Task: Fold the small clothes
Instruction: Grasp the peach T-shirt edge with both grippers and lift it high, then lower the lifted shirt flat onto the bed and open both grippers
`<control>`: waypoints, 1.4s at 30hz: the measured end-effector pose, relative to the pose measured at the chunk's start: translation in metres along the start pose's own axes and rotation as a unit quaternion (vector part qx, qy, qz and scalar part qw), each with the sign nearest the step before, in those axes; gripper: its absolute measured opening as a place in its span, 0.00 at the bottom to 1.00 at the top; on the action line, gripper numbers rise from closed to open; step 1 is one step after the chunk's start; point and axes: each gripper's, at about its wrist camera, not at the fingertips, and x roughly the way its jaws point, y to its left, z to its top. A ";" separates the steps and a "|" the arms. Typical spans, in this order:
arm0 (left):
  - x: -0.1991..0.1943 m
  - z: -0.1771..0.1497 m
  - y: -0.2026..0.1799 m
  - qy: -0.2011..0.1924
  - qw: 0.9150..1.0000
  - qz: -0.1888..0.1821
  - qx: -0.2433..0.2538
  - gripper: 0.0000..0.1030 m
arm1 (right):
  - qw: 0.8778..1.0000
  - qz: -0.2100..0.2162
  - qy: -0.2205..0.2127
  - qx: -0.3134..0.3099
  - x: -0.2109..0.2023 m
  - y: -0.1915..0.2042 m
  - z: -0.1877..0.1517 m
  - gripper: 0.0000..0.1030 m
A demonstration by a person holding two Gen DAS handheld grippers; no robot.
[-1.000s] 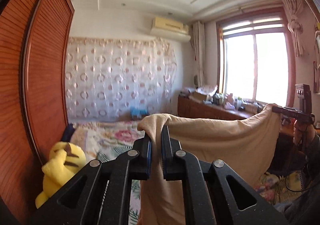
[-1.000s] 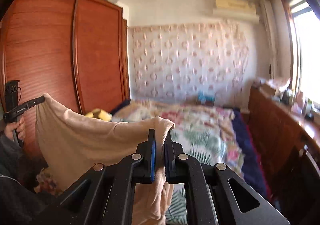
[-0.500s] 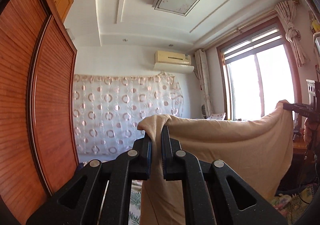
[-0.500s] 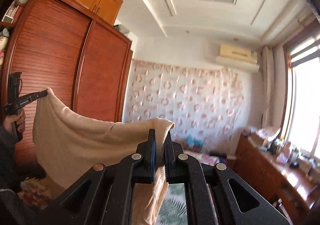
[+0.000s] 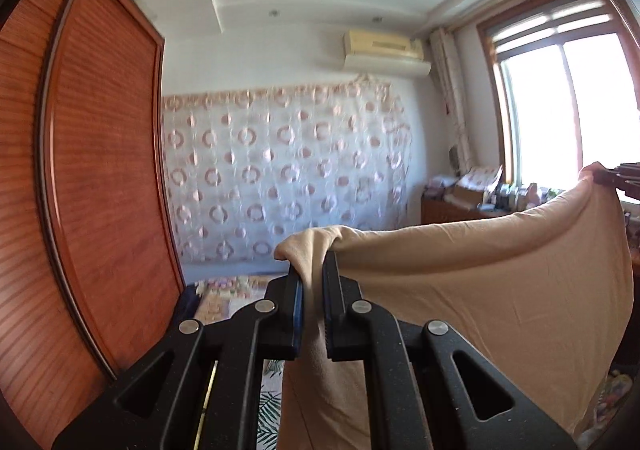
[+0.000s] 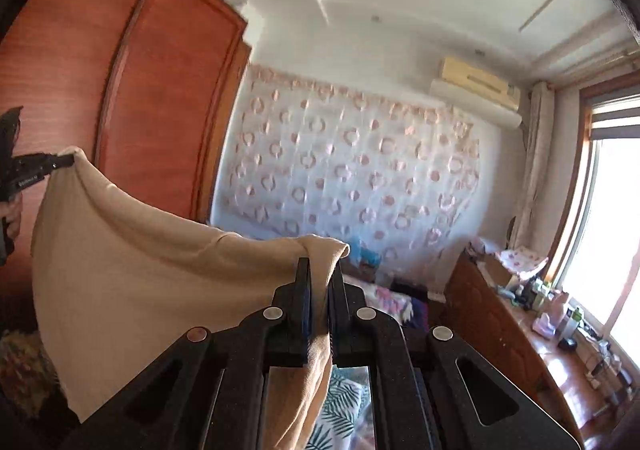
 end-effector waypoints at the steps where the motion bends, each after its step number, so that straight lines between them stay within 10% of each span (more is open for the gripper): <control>1: 0.016 -0.010 0.002 0.009 1.000 0.002 0.002 0.08 | 1.000 0.001 0.015 0.000 0.026 0.001 -0.009 0.06; 11: 0.172 -0.107 -0.004 0.134 0.991 -0.002 0.005 0.08 | 0.988 0.023 0.146 0.032 0.220 0.020 -0.087 0.06; 26: 0.260 -0.154 -0.009 0.212 0.976 -0.029 0.025 0.15 | 0.969 0.029 0.242 0.043 0.356 -0.025 -0.063 0.06; 35: 0.252 -0.157 0.009 0.223 0.973 -0.061 -0.005 0.65 | 0.966 0.025 0.251 0.056 0.375 -0.017 -0.082 0.06; 42: 0.207 -0.169 -0.001 0.246 0.967 -0.065 0.013 0.68 | 0.965 0.032 0.245 0.084 0.362 -0.022 -0.099 0.51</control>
